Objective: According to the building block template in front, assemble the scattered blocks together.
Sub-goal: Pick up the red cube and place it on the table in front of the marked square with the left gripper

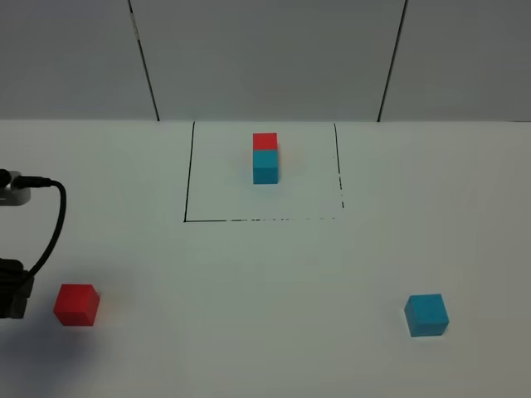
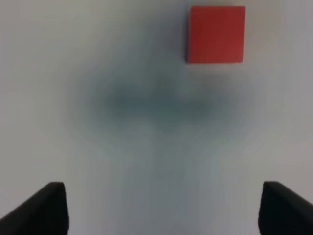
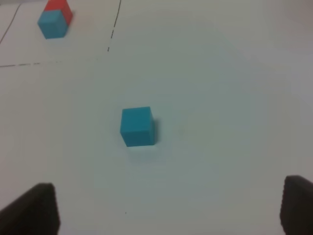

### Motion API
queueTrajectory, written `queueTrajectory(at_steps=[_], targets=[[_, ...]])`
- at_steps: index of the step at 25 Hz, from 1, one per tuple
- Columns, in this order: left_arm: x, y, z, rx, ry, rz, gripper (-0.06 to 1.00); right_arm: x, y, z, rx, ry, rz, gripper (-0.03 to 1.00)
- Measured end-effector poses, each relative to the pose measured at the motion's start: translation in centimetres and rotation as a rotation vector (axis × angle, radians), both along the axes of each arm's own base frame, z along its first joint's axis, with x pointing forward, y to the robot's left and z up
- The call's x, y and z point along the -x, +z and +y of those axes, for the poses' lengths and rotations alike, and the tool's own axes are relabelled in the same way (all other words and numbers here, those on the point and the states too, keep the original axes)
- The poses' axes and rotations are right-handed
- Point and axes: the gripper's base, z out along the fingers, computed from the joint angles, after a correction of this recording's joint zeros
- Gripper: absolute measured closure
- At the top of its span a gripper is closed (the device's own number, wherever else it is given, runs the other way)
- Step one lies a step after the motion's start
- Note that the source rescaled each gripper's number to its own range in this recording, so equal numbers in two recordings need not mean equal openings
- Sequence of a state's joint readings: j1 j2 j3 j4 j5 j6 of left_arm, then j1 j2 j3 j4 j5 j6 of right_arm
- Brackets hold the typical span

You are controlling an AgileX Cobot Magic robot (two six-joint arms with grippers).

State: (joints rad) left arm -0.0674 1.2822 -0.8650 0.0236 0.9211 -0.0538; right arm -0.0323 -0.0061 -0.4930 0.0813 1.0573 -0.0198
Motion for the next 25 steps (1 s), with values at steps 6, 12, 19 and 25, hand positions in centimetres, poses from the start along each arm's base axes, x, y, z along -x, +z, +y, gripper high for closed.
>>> queueTrajectory(at_steps=[6,12,19,25], targets=[[-2.2,-2.6,-0.2,-0.001,-0.002,0.04,0.27,0.0,0.0,0.0,0.0,0.0,0.0,0.16],[-4.2,-5.3,-0.5,0.019,0.007,0.038,0.27,0.0,0.0,0.0,0.0,0.0,0.0,0.16],[-6.0,-8.7,-0.8,0.046,0.005,0.065,0.27,0.0,0.0,0.0,0.0,0.0,0.0,0.16],[-6.6,-10.5,-0.9,0.047,-0.001,0.087,0.27,0.0,0.0,0.0,0.0,0.0,0.0,0.16]])
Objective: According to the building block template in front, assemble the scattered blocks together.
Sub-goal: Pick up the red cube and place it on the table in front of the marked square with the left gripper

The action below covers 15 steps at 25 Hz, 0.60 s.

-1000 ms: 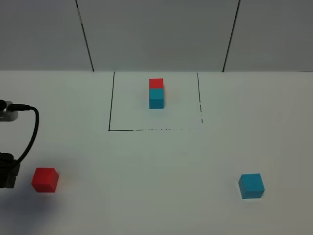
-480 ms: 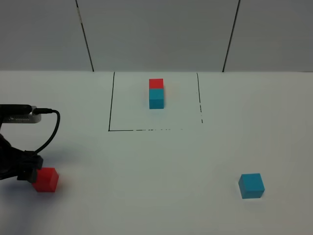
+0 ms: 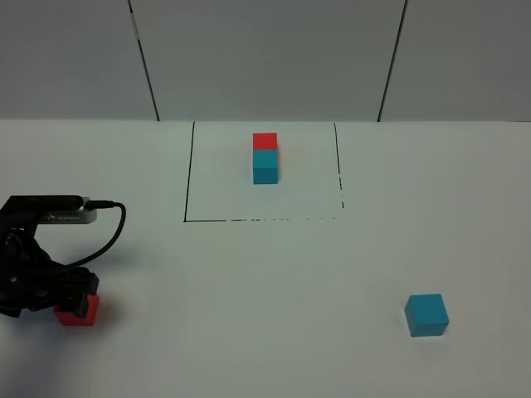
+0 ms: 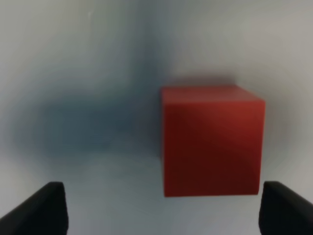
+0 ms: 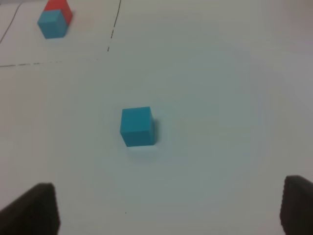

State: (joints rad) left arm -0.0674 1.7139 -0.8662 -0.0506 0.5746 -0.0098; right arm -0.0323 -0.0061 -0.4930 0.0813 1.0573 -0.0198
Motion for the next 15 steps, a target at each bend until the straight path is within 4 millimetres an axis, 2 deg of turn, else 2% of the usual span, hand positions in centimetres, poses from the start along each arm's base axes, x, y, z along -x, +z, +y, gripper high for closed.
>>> queueTrajectory(at_steps=[9,15], targets=[[-1.2,-0.9,-0.4,0.032,-0.005,-0.005,0.27,0.0,0.0,0.0,0.0,0.0,0.0,0.16],[-1.4,-2.2,-0.9,0.079,-0.023,0.037,0.27,0.0,0.0,0.0,0.0,0.0,0.0,0.16]])
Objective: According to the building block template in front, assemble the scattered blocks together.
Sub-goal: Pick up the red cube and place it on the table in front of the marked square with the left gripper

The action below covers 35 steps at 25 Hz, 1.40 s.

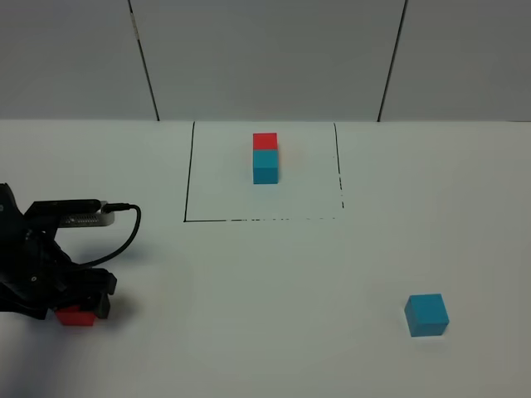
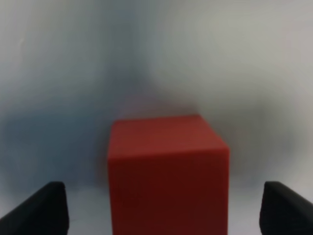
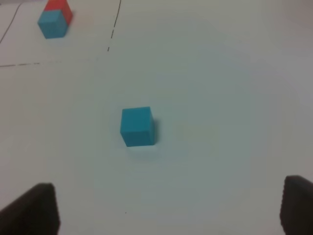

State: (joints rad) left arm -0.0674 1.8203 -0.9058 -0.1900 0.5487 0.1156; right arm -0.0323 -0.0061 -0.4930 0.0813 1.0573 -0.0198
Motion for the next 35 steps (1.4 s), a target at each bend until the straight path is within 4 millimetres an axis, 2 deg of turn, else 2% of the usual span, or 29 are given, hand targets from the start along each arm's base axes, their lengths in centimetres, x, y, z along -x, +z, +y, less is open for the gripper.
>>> queueTrajectory(at_steps=[9,23,28,35], targets=[[-0.3,-0.4,0.0,0.004,0.058,-0.011,0.27,0.0,0.0,0.0,0.0,0.0,0.0,0.16],[-0.5,-0.4,0.4,-0.04,0.002,-0.038,0.26,0.0,0.0,0.0,0.0,0.0,0.0,0.16],[-0.4,-1.6,0.4,-0.044,-0.005,0.006,0.27,0.0,0.0,0.0,0.0,0.0,0.0,0.16],[-0.7,-2.0,0.3,-0.048,-0.009,0.027,0.27,0.0,0.0,0.0,0.0,0.0,0.0,0.16]])
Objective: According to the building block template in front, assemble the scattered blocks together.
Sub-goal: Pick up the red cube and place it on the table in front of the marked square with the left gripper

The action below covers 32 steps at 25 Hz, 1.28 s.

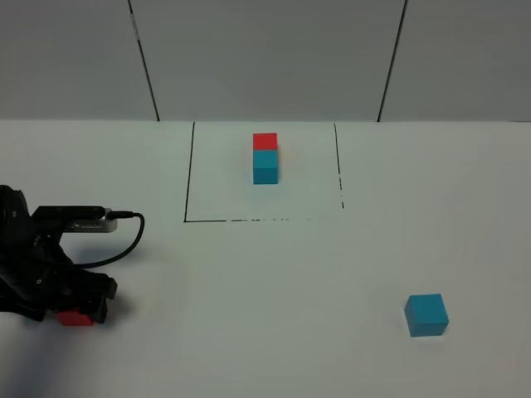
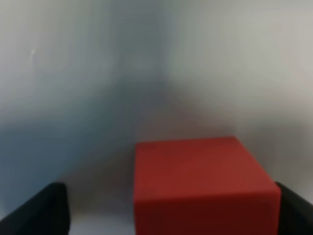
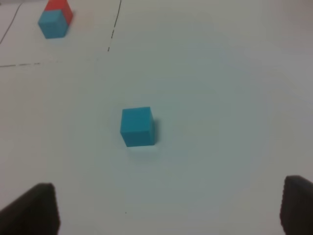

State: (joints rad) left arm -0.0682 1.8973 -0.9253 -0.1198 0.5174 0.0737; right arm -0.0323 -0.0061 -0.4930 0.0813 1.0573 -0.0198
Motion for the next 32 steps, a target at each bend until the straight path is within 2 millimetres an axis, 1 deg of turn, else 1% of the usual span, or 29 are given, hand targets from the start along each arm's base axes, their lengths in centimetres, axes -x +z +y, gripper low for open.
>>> queueTrajectory(at_steps=[2,4,7,10,13,14,19,24,26,29,32], targets=[[0.0,0.0,0.0,-0.001,-0.001,0.002,0.28,0.0,0.0,0.0,0.0,0.0,0.0,0.16],[0.0,0.0,0.0,-0.002,-0.003,0.003,0.32,0.0,0.0,0.0,0.0,0.0,0.0,0.16],[0.0,0.0,0.1,-0.009,-0.011,0.005,0.44,0.0,0.0,0.0,0.0,0.0,0.0,0.16],[0.0,-0.1,0.2,-0.021,-0.025,0.006,0.63,0.0,0.0,0.0,0.0,0.0,0.0,0.16],[0.0,-0.1,0.2,-0.022,-0.027,0.004,0.91,0.0,0.0,0.0,0.0,0.0,0.0,0.16],[0.0,-0.1,0.2,-0.022,-0.027,0.004,0.94,0.0,0.0,0.0,0.0,0.0,0.0,0.16],[0.0,0.0,0.2,-0.021,-0.026,0.005,0.94,0.0,0.0,0.0,0.0,0.0,0.0,0.16],[-0.6,0.7,-0.1,-0.001,-0.022,0.053,0.94,0.0,0.0,0.0,0.0,0.0,0.0,0.16],[-1.3,1.7,-0.3,0.008,-0.057,0.067,0.94,0.0,0.0,0.0,0.0,0.0,0.0,0.16],[-2.6,4.1,-0.9,0.013,-0.173,0.039,0.94,0.0,0.0,0.0,0.0,0.0,0.0,0.16],[-3.6,6.5,-2.8,0.012,-0.351,0.011,0.94,0.0,0.0,0.0,0.0,0.0,0.0,0.16]])
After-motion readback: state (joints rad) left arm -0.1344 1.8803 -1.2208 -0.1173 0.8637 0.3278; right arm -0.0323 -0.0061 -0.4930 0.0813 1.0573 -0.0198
